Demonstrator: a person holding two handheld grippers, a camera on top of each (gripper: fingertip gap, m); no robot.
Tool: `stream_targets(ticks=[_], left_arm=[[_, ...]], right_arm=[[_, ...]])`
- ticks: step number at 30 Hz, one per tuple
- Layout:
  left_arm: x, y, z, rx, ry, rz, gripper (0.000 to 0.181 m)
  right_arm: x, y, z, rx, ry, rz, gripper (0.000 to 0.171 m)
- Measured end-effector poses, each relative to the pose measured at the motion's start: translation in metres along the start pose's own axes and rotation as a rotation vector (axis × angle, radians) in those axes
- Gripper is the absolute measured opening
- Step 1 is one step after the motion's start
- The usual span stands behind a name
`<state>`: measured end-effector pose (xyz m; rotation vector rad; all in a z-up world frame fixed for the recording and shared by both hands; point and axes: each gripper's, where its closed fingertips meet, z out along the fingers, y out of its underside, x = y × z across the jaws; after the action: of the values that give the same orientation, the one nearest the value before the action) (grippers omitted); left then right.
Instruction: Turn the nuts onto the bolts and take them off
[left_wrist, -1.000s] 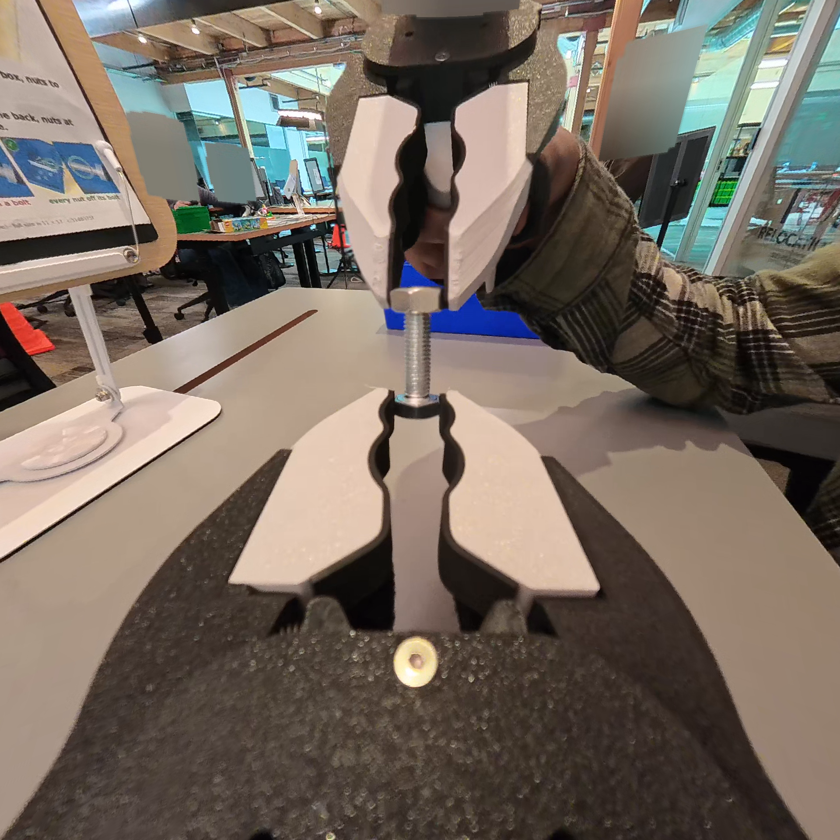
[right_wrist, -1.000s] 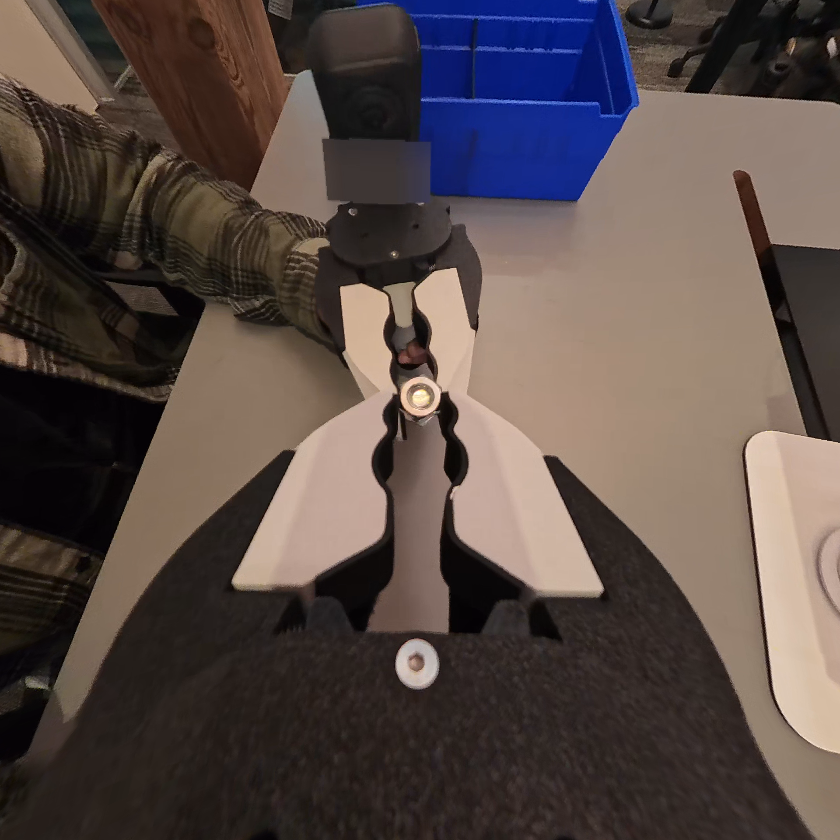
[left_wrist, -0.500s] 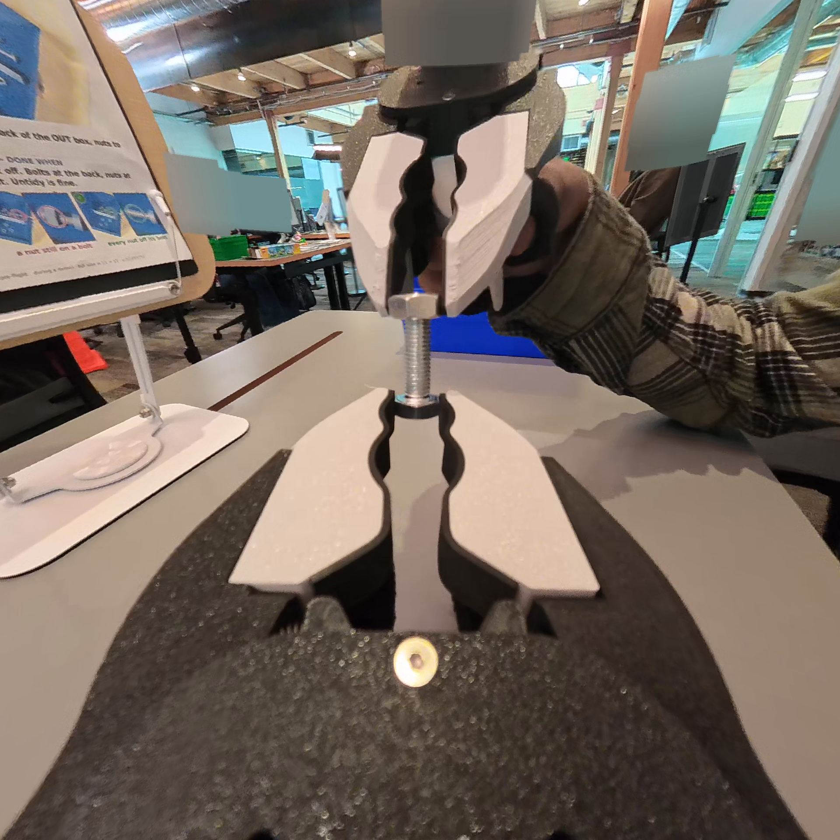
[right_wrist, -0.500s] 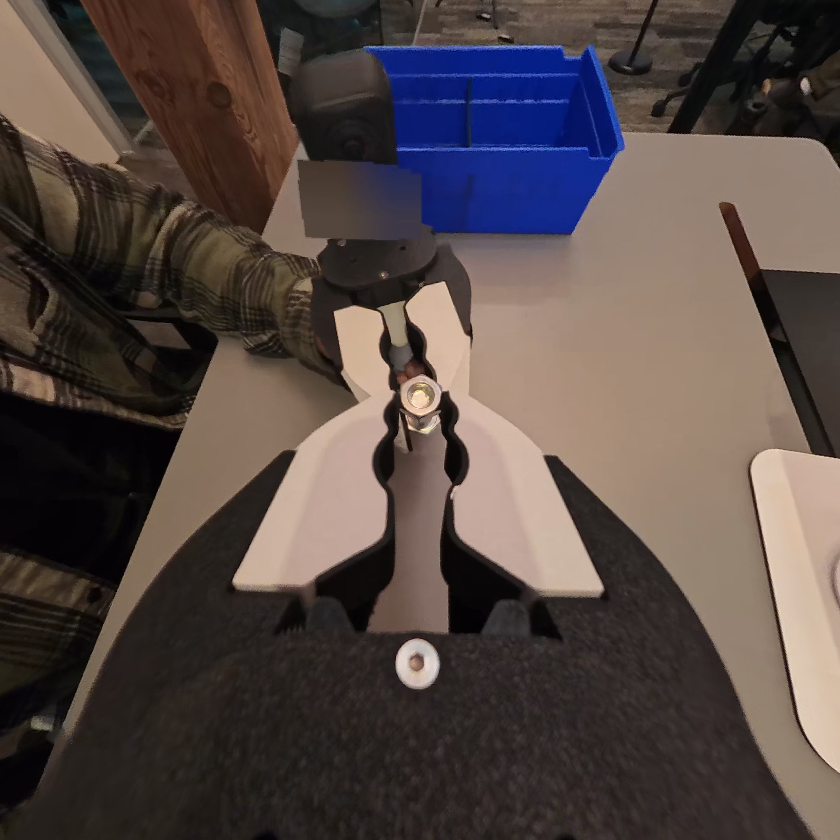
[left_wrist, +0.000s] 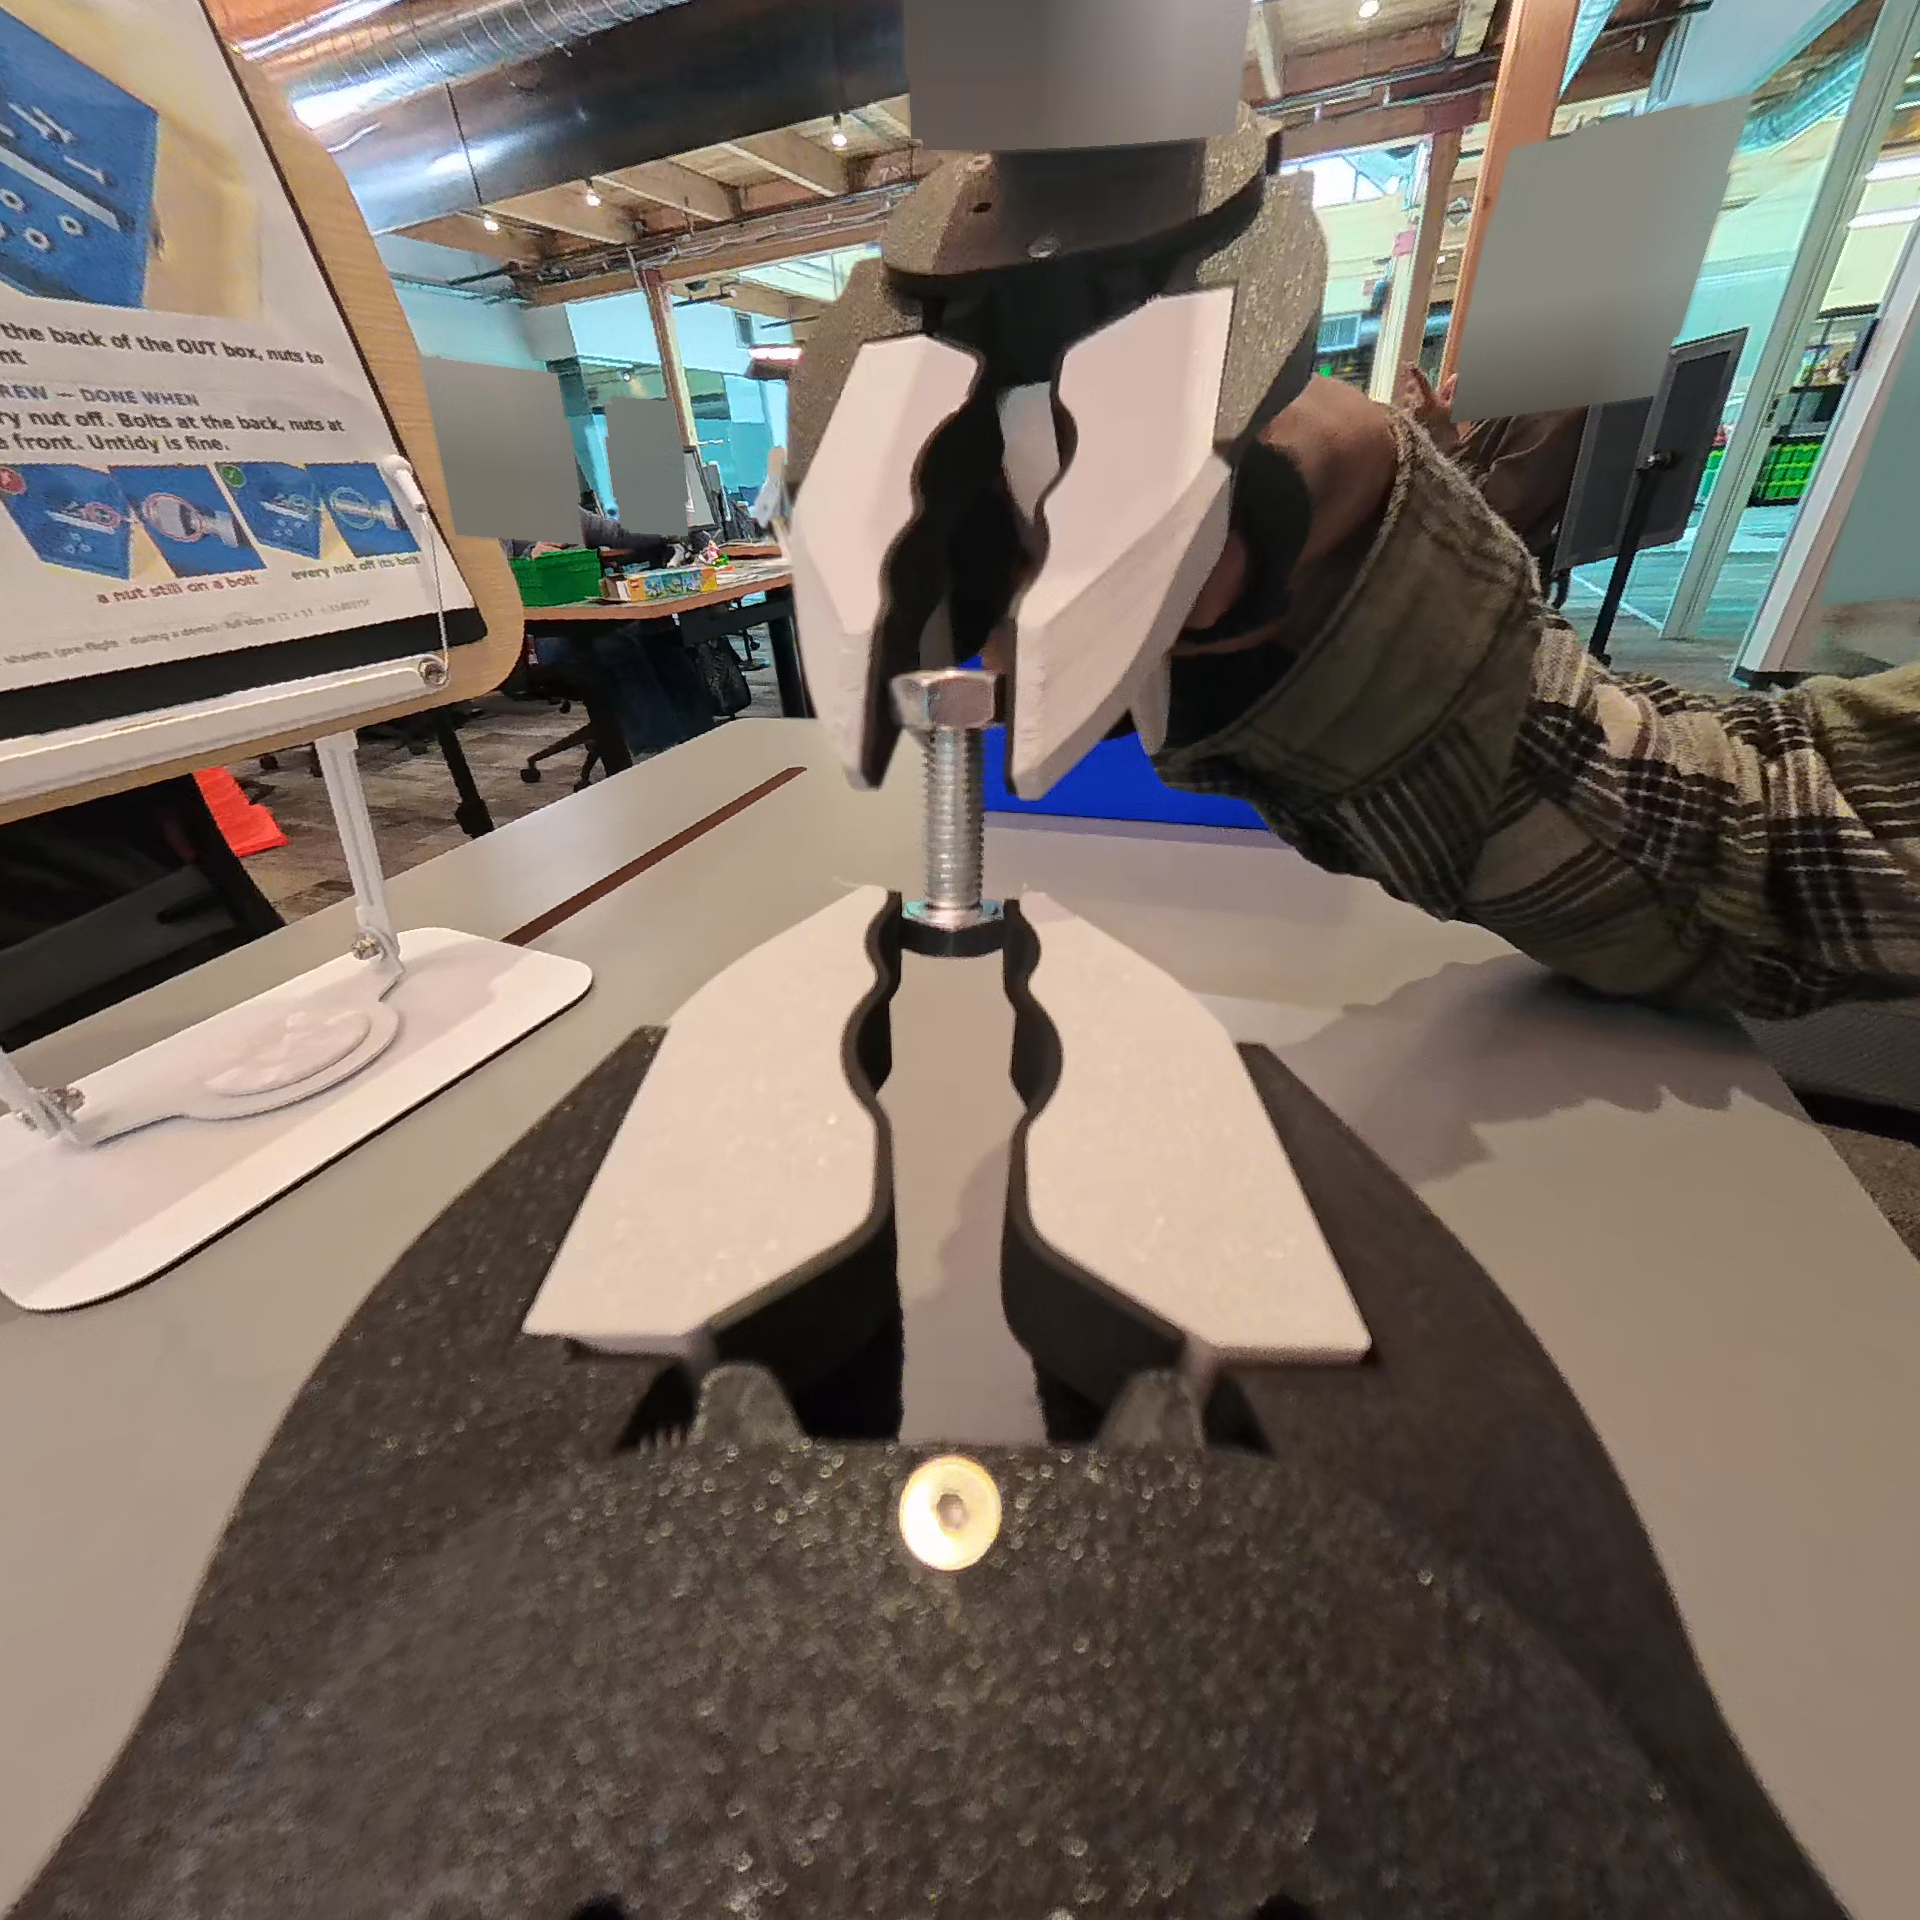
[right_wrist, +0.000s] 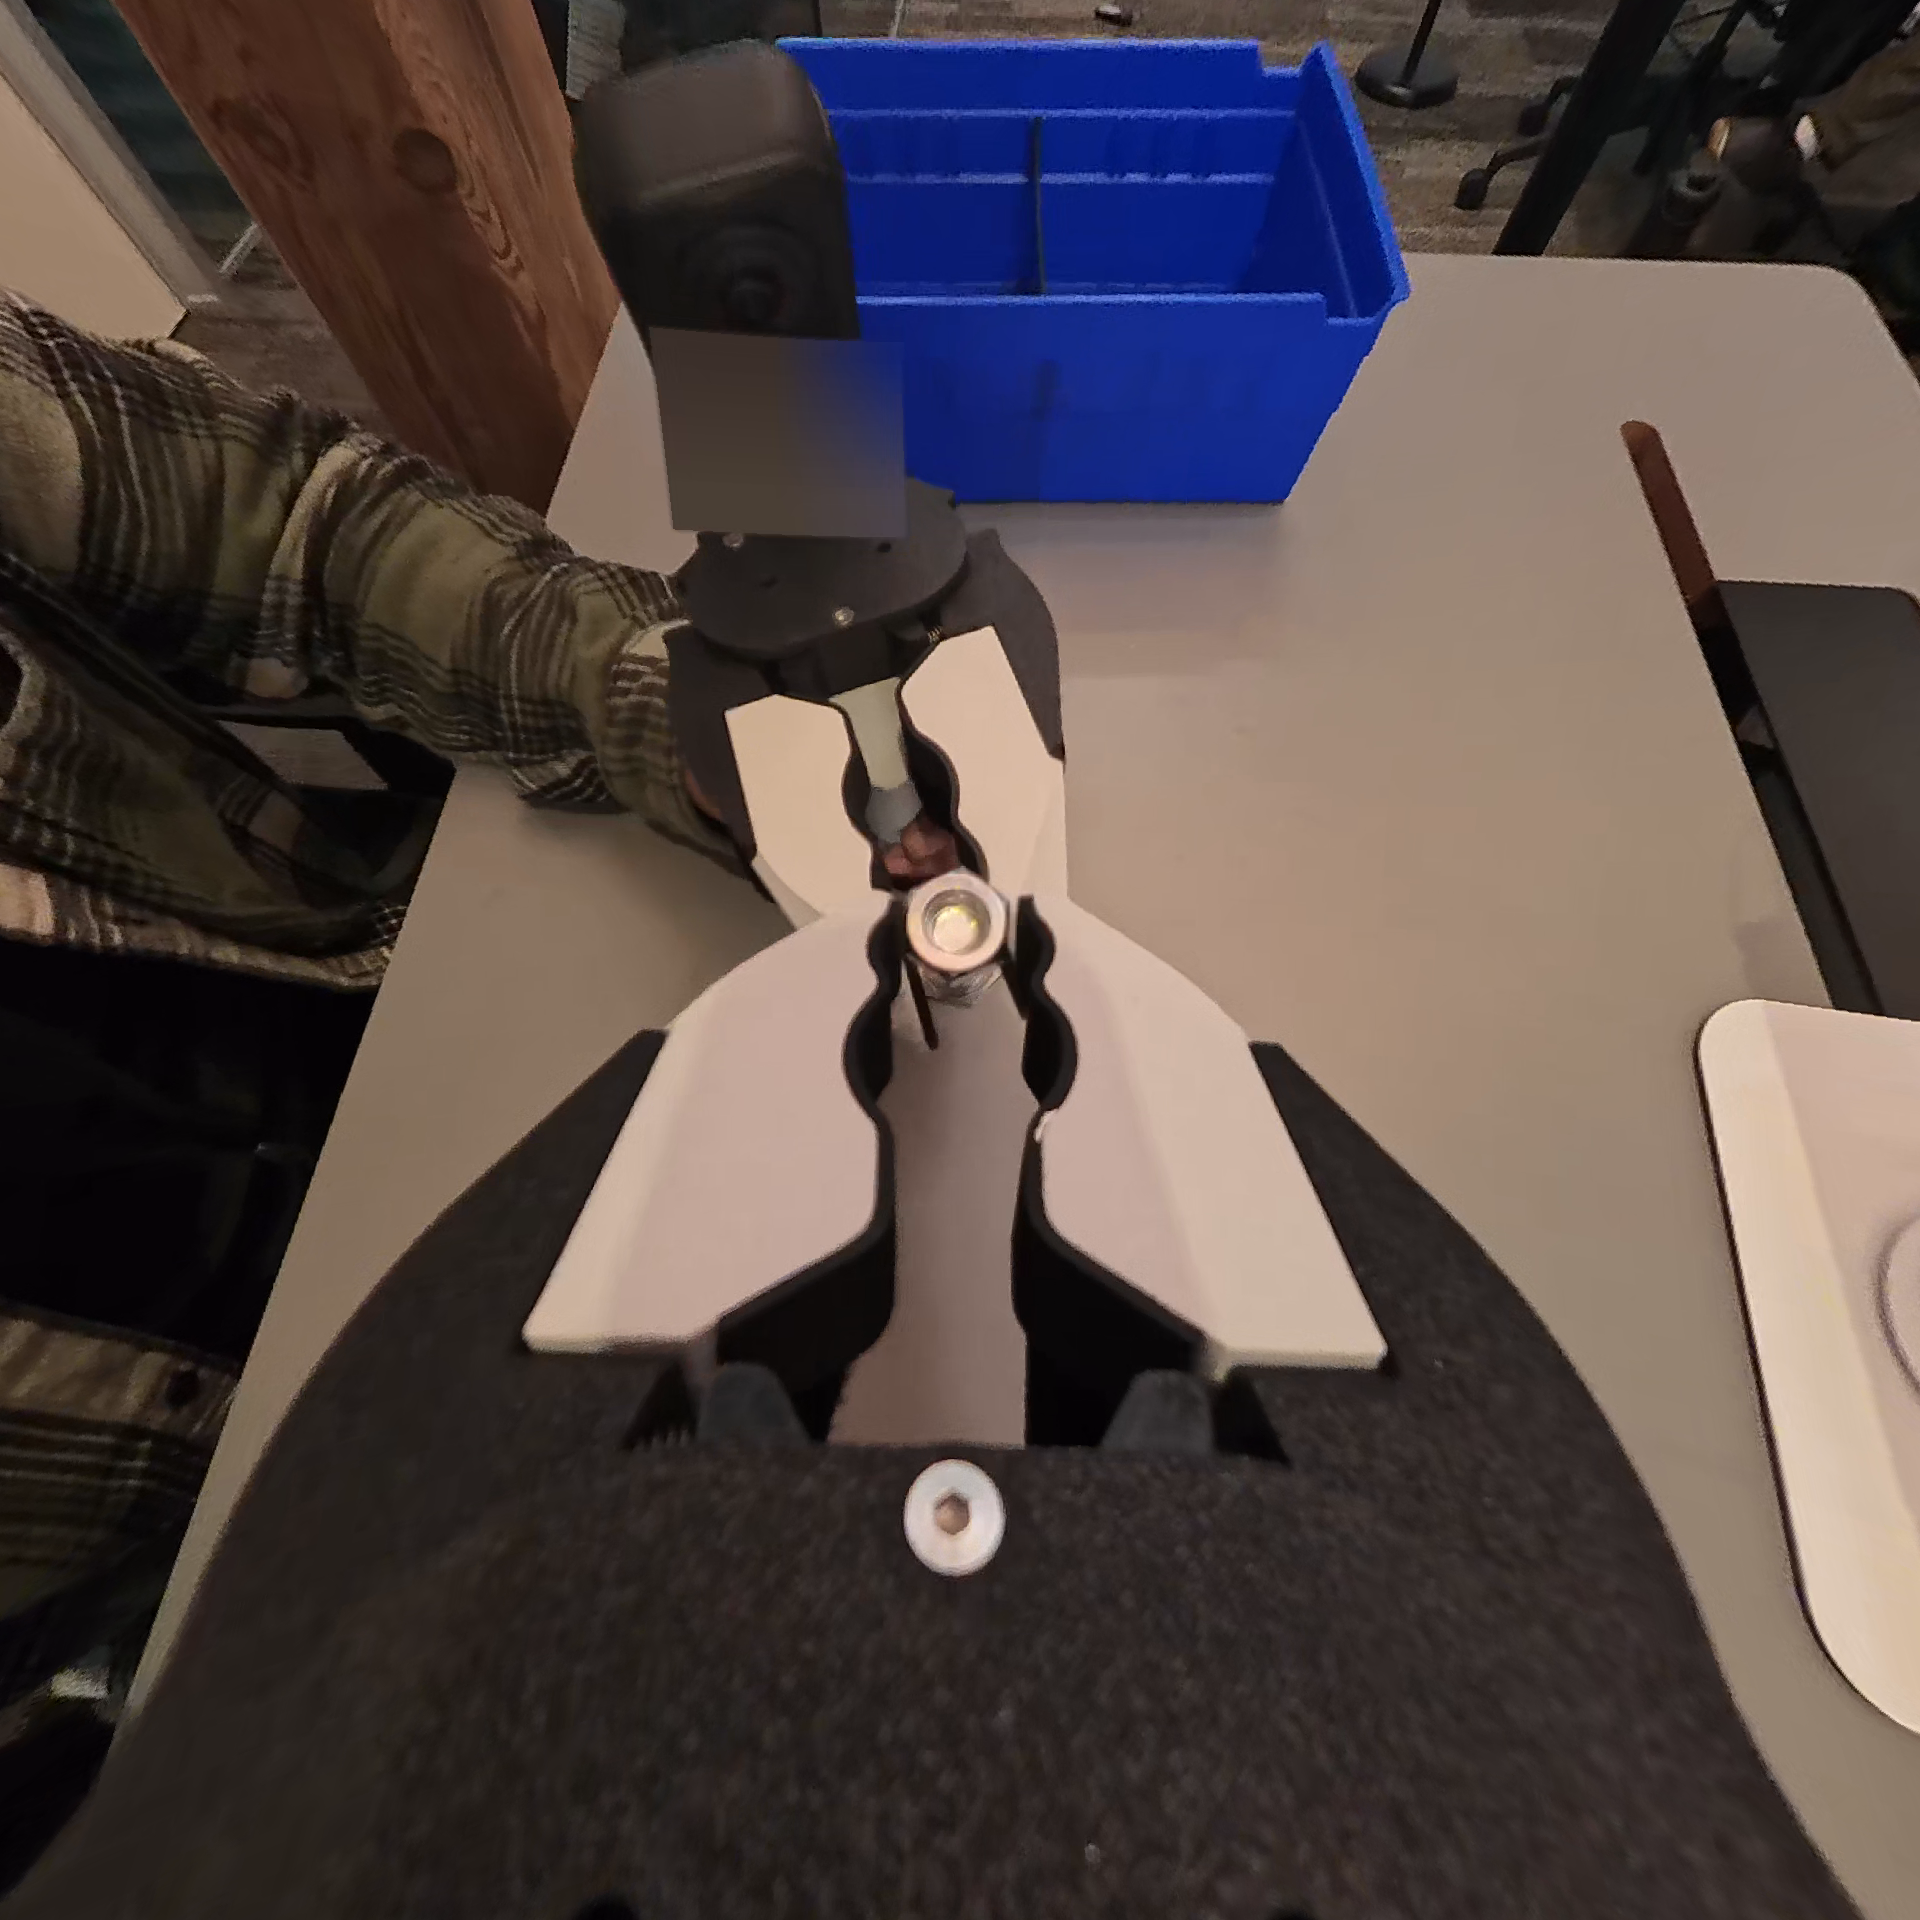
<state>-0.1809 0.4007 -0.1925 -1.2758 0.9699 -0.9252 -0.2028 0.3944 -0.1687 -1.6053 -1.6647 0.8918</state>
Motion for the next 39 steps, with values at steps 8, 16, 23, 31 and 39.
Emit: stream_targets(ticks=[8,16,23,31,39], left_arm=[[0.001,0.000,0.000,0.003,0.014,-0.012,0.018],[-0.014,-0.001,-0.006,0.027,-0.035,-0.061,0.018],[-0.007,-0.002,-0.005,0.038,0.016,-0.064,0.018],[0.014,-0.003,0.000,0.044,0.142,-0.053,0.018],[0.029,0.000,0.003,0.020,0.222,-0.043,0.018]], right_arm=[[0.006,-0.003,-0.001,0.025,0.035,-0.031,0.046],[0.017,-0.017,-0.017,0.133,0.101,-0.009,0.052],[0.010,-0.021,-0.023,0.205,0.047,-0.113,0.042],[-0.011,-0.008,-0.015,0.220,-0.142,-0.227,0.042],[-0.030,0.001,-0.016,0.208,-0.250,-0.315,0.027]])
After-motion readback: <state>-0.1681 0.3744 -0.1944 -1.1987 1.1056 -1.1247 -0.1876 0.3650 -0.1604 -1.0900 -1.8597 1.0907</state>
